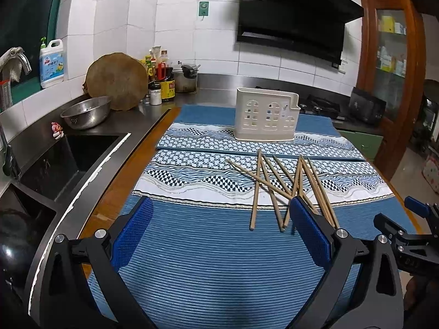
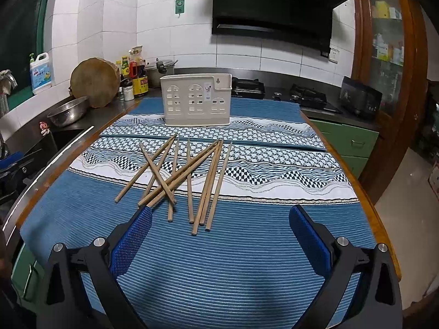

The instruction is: Organize utensils

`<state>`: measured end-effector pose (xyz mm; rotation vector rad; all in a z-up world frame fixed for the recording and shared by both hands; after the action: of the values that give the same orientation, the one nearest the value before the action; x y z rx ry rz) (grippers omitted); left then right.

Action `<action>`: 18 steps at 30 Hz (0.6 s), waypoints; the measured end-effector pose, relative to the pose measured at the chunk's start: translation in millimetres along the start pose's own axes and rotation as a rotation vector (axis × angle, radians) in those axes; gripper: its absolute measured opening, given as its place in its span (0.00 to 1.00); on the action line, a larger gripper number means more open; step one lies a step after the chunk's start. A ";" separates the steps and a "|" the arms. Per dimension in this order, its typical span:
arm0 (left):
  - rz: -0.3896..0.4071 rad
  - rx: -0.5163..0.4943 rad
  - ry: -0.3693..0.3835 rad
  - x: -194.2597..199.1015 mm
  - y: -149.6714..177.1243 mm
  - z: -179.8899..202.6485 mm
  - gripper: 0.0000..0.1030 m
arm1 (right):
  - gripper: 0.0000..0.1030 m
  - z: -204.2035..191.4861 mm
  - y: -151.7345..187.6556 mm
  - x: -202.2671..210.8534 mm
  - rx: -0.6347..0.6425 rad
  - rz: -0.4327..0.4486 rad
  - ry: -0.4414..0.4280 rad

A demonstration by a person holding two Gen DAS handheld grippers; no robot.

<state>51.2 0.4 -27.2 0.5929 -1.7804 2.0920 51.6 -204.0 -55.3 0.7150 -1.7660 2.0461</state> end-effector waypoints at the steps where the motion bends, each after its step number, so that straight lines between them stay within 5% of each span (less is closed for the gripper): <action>1: -0.001 0.001 -0.001 -0.3 -0.2 -0.3 0.95 | 0.94 0.3 0.3 0.0 0.000 0.001 -0.003; 18: -0.032 0.014 -0.019 -13.9 6.4 -6.3 0.95 | 0.94 -24.8 0.5 -20.2 0.096 0.006 -0.101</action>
<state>59.4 5.7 -40.6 0.6431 -1.7560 2.0864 64.0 -178.3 -69.9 0.8569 -1.7344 2.1458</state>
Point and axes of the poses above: each gripper's, at about its wrist camera, not at the fingertips, and x roughly against the way its jaws point, z to its right, y to its underside, the point moved 6 cm from there along -x, roughly the way its jaws point, and after that the axes turned 5 degrees about x, right-handed, at the moved point
